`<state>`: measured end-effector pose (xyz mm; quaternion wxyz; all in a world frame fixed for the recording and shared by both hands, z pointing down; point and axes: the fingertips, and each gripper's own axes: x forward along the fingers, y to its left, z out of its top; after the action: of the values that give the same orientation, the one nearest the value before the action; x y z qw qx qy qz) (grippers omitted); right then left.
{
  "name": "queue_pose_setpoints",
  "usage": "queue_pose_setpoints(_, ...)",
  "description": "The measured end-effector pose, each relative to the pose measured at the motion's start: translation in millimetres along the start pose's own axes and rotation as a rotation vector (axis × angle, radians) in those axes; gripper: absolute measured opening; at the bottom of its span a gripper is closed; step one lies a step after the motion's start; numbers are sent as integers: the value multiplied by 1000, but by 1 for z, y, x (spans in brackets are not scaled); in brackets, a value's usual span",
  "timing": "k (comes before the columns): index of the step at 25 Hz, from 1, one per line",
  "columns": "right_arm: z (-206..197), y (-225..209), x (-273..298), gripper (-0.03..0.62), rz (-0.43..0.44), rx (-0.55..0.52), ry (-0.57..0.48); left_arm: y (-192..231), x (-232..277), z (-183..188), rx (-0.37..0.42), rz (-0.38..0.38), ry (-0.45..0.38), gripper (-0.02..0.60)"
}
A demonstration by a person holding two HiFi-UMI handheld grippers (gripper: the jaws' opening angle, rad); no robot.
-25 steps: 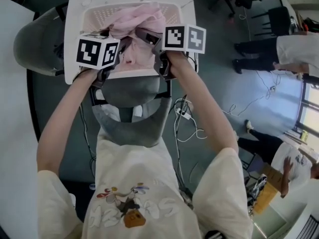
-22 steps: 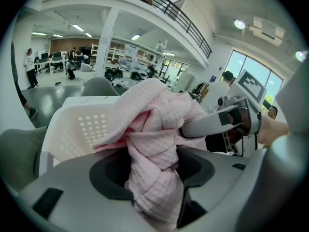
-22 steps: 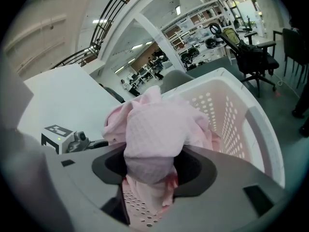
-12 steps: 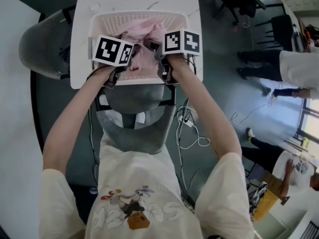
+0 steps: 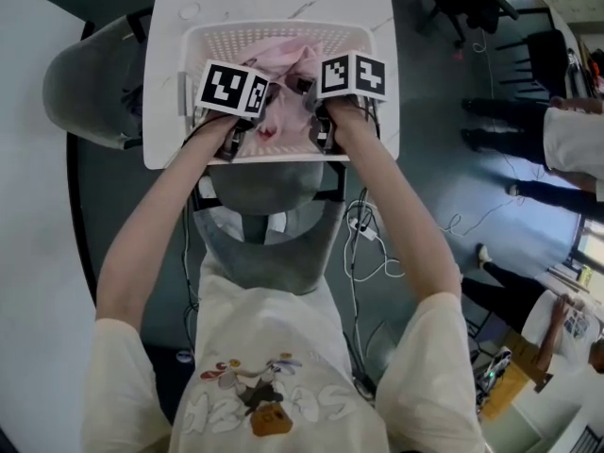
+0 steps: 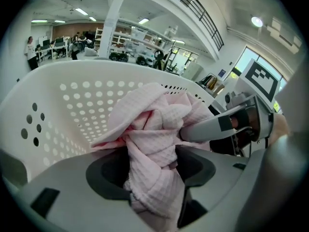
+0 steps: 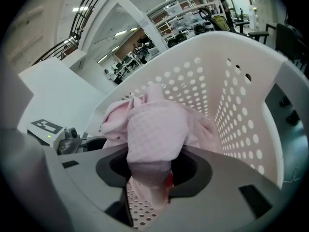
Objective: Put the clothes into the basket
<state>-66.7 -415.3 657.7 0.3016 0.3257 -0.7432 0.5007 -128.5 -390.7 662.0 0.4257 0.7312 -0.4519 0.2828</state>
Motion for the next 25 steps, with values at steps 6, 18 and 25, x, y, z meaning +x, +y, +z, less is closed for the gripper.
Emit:
queue_pose_setpoints(6, -6, -17, 6, 199, -88, -44, 24, 2, 1, -4, -36, -20, 3, 298)
queue_pose_setpoints(18, 4, -25, -20, 249, -127, -45, -58, 4, -25, 5, -68, 8, -87, 298)
queue_pose_setpoints(25, 17, -10, -48, 221, -149, -110, -143, 4, -31, 8, -21, 58, -104, 298)
